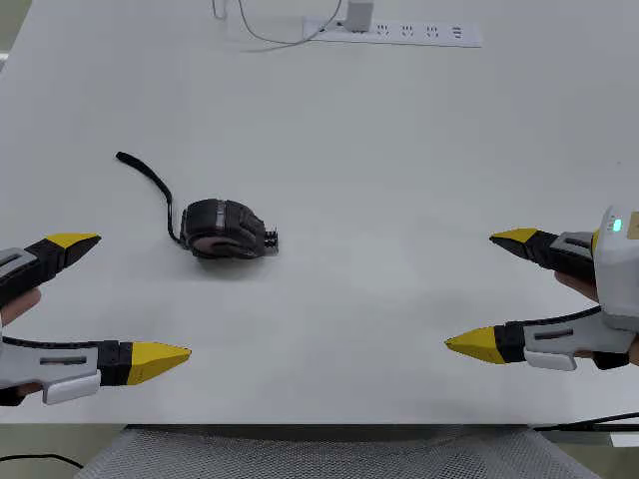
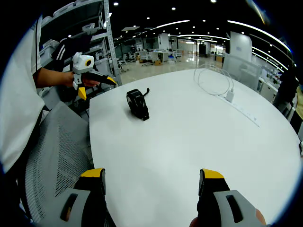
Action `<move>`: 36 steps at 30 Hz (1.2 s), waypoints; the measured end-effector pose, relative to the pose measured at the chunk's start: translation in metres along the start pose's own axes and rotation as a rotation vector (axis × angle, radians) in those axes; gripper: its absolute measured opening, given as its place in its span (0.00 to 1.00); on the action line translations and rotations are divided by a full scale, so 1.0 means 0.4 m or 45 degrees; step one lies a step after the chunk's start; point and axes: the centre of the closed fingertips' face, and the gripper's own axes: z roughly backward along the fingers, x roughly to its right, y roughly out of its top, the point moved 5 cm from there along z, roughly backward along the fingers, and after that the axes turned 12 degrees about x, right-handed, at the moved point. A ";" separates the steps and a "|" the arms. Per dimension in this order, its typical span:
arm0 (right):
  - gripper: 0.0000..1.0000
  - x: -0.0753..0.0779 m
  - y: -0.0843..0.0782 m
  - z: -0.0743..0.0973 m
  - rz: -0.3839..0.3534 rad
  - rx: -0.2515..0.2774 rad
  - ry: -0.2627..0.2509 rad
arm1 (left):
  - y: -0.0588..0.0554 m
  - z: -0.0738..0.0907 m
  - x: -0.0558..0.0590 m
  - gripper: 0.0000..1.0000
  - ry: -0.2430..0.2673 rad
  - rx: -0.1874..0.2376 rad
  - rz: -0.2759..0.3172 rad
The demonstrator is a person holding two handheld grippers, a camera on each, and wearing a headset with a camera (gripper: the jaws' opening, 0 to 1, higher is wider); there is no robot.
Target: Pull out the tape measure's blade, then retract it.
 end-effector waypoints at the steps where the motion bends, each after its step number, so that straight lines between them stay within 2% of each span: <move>1: 0.79 0.000 0.000 0.000 -0.001 0.002 0.000 | 0.000 0.000 0.000 0.99 0.000 0.000 0.000; 14: 0.80 0.003 0.003 -0.002 0.006 0.008 -0.001 | -0.003 -0.002 -0.004 0.98 0.006 -0.008 0.003; 16: 0.80 0.008 0.010 -0.002 0.020 0.036 -0.016 | -0.002 -0.003 -0.002 0.96 -0.001 -0.006 0.029; 27: 0.78 0.010 0.006 -0.004 -0.011 0.040 -0.012 | -0.002 -0.002 -0.008 0.86 -0.001 -0.010 0.024; 36: 0.78 0.010 0.006 -0.008 -0.012 0.042 -0.009 | -0.002 -0.006 -0.008 0.86 -0.007 -0.014 0.023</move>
